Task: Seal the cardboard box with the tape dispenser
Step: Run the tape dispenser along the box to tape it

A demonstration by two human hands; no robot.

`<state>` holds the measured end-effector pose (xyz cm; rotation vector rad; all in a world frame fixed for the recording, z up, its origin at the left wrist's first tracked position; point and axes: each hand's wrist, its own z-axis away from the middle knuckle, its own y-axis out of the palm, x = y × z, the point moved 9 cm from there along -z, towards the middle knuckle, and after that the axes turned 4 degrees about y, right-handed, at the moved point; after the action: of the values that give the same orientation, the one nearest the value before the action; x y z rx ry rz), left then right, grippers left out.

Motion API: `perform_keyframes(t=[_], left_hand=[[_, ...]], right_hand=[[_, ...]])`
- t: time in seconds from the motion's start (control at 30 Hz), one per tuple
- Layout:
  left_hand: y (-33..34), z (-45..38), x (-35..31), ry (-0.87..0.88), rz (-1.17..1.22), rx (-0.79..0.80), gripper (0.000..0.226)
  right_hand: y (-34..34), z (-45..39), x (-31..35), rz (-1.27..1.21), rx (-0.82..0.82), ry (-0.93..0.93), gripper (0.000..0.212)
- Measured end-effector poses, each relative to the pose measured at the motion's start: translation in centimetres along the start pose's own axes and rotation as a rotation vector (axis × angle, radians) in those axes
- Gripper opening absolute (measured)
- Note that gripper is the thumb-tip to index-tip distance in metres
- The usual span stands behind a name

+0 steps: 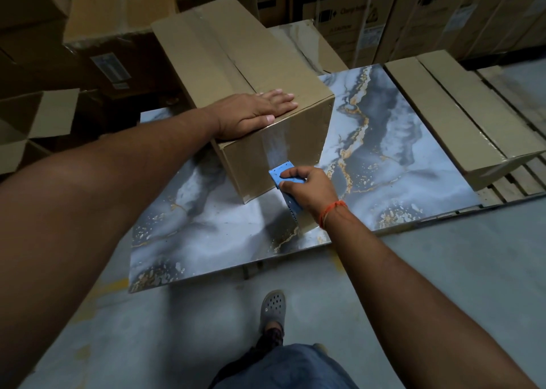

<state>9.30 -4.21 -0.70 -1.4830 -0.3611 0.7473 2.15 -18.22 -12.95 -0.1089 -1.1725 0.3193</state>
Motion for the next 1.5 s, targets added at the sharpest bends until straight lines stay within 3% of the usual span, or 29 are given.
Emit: perform_keyframes(t=[0.33, 0.63, 0.87, 0.97, 1.33, 1.4, 1.47, 1.5], left_hand=[[0.1, 0.0, 0.1, -0.005, -0.002, -0.005, 0.057], [-0.1, 0.2, -0.2, -0.007, -0.001, -0.002, 0.058], [0.0, 0.1, -0.1, 0.001, -0.012, -0.005, 0.058], [-0.1, 0.2, -0.2, 0.002, -0.016, 0.0, 0.059], [-0.1, 0.3, -0.4, 0.001, -0.014, 0.0, 0.059], [-0.3, 0.3, -0.6, -0.009, -0.013, -0.003, 0.06], [-0.4, 0.3, -0.5, -0.006, 0.004, -0.003, 0.059], [-0.2, 0.2, -0.2, 0.001, 0.007, -0.008, 0.059]], right_hand=[[0.5, -0.9, 1.9, 0.139, -0.026, 0.035, 0.011], [0.4, -0.2, 1.1, 0.051, -0.006, 0.027, 0.017], [-0.7, 1.6, -1.6, -0.015, 0.044, -0.084, 0.025], [-0.1, 1.4, -1.7, -0.039, 0.079, -0.031, 0.03], [0.5, -0.8, 0.9, -0.035, -0.045, 0.084, 0.031], [0.3, -1.2, 0.4, 0.057, 0.009, 0.17, 0.028], [-0.3, -0.4, -3.1, 0.349, 0.072, 0.212, 0.03], [-1.1, 0.4, -5.2, 0.341, 0.045, 0.206, 0.03]])
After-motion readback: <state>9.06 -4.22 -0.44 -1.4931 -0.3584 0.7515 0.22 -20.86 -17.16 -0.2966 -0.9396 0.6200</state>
